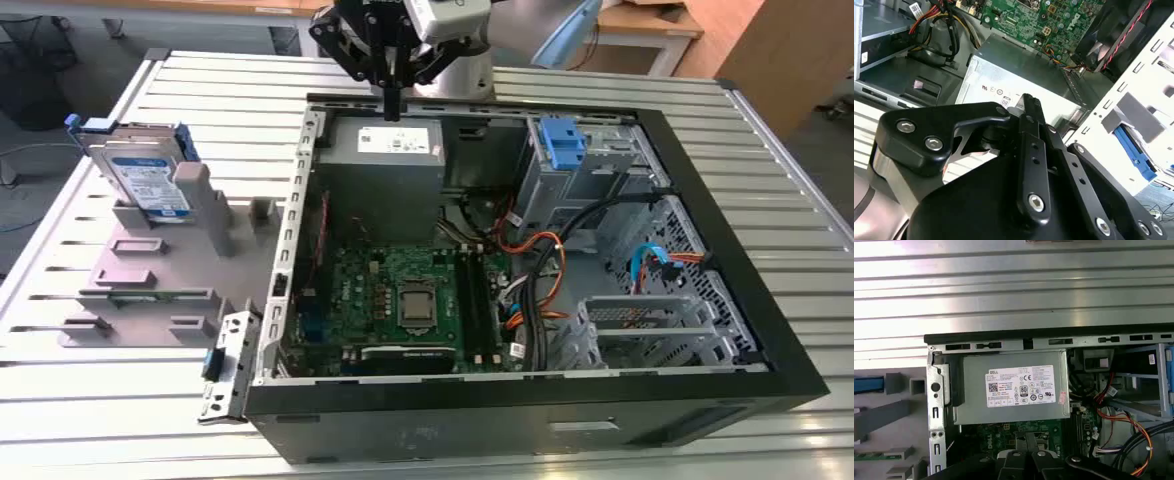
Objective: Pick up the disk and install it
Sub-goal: 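Reach for the disk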
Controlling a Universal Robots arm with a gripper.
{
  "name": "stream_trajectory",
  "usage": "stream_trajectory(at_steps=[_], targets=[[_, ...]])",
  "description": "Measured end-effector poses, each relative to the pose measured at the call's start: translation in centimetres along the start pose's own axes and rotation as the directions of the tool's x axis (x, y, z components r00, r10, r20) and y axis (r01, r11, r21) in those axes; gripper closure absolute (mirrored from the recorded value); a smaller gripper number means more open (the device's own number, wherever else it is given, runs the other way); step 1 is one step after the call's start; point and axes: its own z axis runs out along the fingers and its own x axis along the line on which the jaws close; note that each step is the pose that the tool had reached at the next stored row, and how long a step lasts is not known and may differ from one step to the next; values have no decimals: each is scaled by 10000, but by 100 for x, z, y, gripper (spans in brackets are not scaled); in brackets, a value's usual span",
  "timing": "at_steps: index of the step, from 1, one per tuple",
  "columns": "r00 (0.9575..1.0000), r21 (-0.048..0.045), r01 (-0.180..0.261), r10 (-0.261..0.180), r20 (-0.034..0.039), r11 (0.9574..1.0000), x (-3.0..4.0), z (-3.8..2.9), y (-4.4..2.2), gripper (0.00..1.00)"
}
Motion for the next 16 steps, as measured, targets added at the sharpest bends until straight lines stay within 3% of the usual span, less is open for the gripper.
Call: stream_trajectory(at_steps=[16], targets=[[10000, 0, 0, 0, 1, 10000, 31, -1, -2, 89]])
